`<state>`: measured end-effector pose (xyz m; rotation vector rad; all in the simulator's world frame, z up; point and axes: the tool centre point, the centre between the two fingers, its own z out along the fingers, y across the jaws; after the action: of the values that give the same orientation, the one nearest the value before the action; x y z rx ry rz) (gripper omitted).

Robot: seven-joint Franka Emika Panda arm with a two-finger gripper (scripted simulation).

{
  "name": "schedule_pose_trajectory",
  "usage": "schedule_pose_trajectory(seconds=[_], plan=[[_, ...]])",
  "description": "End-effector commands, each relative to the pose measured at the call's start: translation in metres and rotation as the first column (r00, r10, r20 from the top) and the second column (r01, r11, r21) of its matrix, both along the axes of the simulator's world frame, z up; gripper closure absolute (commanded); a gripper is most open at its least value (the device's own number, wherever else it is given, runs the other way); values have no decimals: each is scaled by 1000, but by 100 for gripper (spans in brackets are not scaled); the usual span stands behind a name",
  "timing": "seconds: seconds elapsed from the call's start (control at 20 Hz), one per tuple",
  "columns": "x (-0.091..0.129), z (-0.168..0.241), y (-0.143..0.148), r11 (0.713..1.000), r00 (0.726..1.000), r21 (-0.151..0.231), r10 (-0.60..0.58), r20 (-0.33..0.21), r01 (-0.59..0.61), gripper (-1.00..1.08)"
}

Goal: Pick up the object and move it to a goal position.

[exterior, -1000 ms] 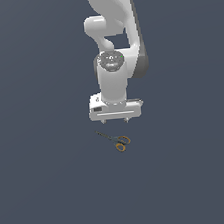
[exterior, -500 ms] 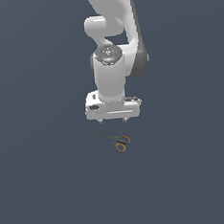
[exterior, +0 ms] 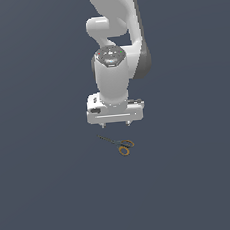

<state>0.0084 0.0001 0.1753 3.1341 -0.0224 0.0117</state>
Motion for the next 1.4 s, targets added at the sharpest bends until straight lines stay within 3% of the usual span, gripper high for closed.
schedule_pose_trajectory(seconds=[0.0, 0.35, 0.65, 0.95, 1.35], plan=[[0, -3, -1, 1000, 1000, -1, 22, -1, -22, -92], [-1, -19, -3, 991, 991, -6, 135, -4, -135, -92], [-2, -41, -6, 959, 959, -8, 282, -9, -282, -92], [-4, -64, -9, 899, 899, -7, 438, -13, -438, -92], [-9, -93, -10, 784, 784, 0, 620, -13, -620, -92]])
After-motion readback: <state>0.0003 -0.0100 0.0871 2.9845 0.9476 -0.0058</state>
